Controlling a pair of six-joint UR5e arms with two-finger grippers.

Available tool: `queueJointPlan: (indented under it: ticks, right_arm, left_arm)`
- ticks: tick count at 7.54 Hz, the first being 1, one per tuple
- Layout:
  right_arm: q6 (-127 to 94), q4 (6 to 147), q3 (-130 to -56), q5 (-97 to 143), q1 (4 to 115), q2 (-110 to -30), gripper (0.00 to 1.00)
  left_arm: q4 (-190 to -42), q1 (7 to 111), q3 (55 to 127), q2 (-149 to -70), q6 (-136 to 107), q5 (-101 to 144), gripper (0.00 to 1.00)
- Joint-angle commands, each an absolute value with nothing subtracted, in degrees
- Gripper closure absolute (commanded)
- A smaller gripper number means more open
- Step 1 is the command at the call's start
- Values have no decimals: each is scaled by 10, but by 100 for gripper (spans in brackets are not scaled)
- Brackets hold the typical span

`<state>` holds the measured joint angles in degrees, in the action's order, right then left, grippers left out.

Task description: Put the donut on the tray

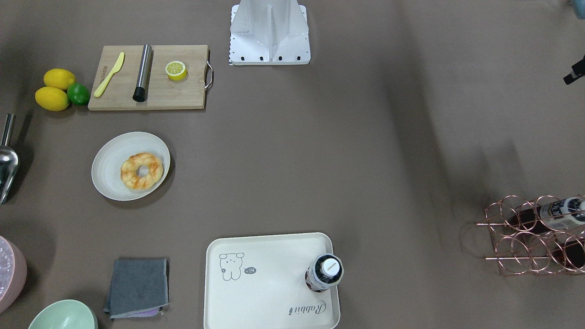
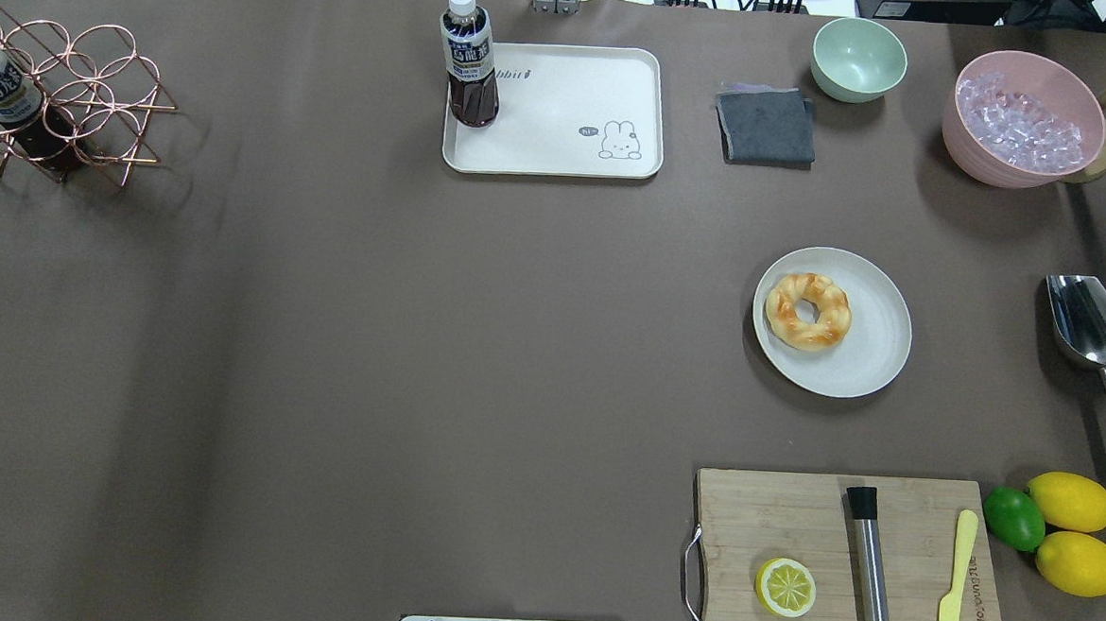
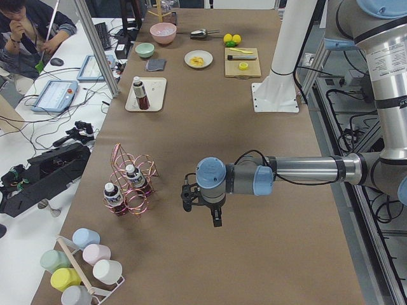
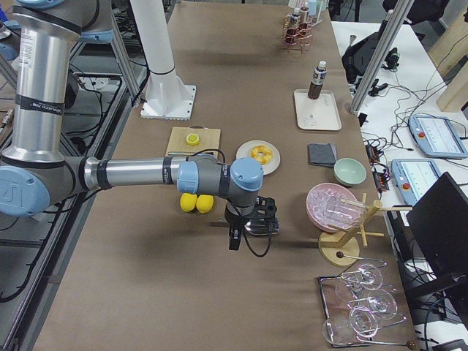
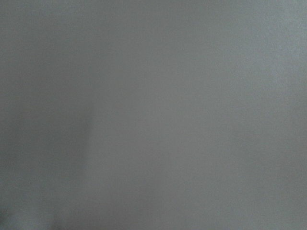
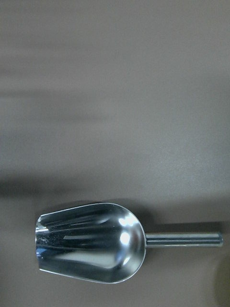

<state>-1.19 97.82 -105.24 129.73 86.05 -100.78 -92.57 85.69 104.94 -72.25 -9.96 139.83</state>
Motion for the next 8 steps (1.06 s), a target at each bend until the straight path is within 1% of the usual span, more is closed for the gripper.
queueJointPlan:
  ticks: [1,8]
  right_arm:
    - [-8,979,-1055,1303,860,-1011,0]
    - [-11,982,-1054,1332,851,-1015,0]
  left_arm:
    - [-925,857,1049,-722,-99,1398,1]
    - [-926,857,1051,-718,-100,1398,1]
